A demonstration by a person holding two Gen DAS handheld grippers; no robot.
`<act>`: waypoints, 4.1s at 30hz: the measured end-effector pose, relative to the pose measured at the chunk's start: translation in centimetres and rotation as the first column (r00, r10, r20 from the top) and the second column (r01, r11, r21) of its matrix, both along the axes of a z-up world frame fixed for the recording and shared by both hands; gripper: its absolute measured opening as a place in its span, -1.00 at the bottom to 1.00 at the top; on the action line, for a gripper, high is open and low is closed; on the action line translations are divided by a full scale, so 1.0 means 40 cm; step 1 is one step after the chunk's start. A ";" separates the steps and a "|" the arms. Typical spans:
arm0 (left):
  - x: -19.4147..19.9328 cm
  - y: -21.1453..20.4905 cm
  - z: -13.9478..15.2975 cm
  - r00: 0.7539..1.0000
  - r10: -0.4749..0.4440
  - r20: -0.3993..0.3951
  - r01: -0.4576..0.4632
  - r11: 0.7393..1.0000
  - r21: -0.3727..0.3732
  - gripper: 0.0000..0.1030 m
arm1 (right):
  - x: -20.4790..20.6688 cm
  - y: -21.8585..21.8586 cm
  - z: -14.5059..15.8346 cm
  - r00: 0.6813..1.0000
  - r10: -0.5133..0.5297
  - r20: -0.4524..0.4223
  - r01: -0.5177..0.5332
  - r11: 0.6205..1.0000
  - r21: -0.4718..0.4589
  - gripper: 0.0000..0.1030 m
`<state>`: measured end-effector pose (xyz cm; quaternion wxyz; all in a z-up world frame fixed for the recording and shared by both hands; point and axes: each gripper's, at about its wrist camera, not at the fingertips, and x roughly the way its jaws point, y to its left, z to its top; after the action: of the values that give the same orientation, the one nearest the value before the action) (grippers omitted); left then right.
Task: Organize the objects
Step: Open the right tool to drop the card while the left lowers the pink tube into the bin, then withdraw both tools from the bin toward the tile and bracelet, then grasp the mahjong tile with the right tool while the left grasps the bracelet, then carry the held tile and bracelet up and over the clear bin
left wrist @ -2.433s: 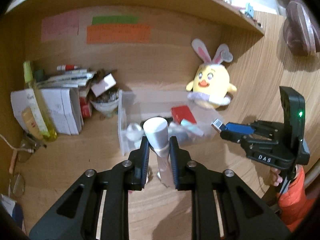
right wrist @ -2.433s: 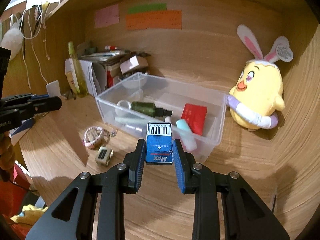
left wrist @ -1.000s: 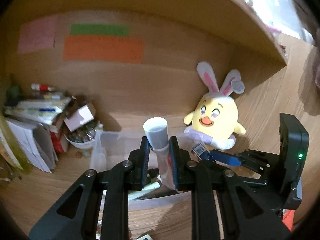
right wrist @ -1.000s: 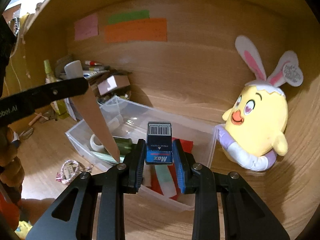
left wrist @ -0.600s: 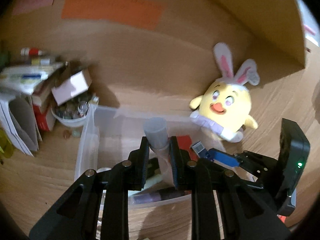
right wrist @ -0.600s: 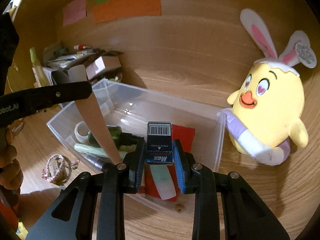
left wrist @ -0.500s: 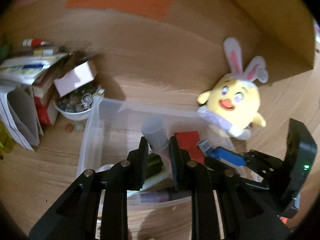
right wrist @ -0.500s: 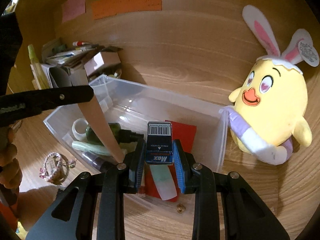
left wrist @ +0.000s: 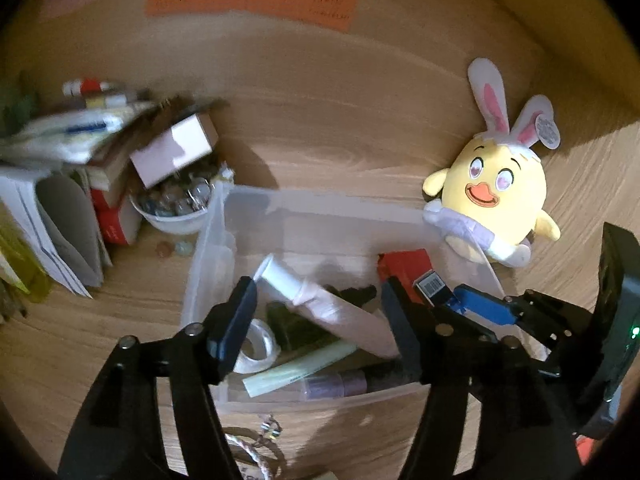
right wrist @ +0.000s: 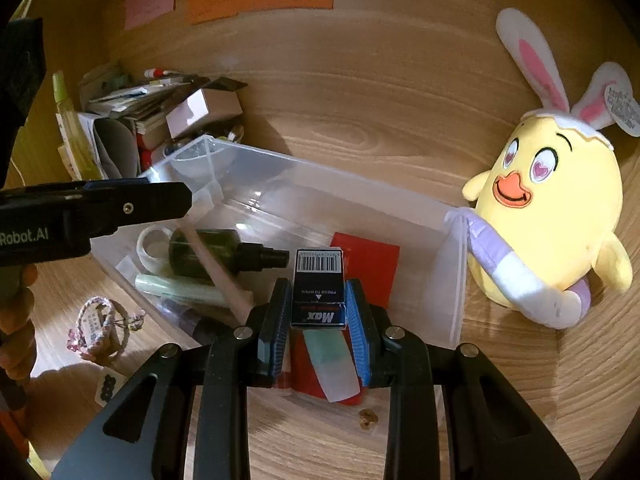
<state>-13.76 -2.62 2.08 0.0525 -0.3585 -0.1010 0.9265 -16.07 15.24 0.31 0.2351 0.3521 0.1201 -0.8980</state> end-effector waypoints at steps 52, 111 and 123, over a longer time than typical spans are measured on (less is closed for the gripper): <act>0.286 -0.117 -0.064 0.998 0.049 0.029 -0.040 0.970 -0.241 0.93 | 0.262 -0.106 -0.044 0.983 0.183 0.035 -0.181 0.983 -0.042 0.37; 0.303 -0.066 -0.120 0.997 -0.041 0.071 0.057 0.968 -0.243 -0.71 | 0.224 -0.005 -0.089 0.984 0.124 0.128 -0.113 0.990 -0.090 -0.56; 0.287 -0.094 -0.048 1.000 -0.021 -0.004 0.020 0.982 -0.185 -0.71 | 0.213 0.037 -0.048 0.991 0.092 0.098 -0.079 0.989 -0.128 -0.56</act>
<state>-2.30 -6.36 0.15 0.0289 -0.3601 -0.0106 0.9324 -7.53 16.70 -1.60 0.3010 0.3776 0.0666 -0.8732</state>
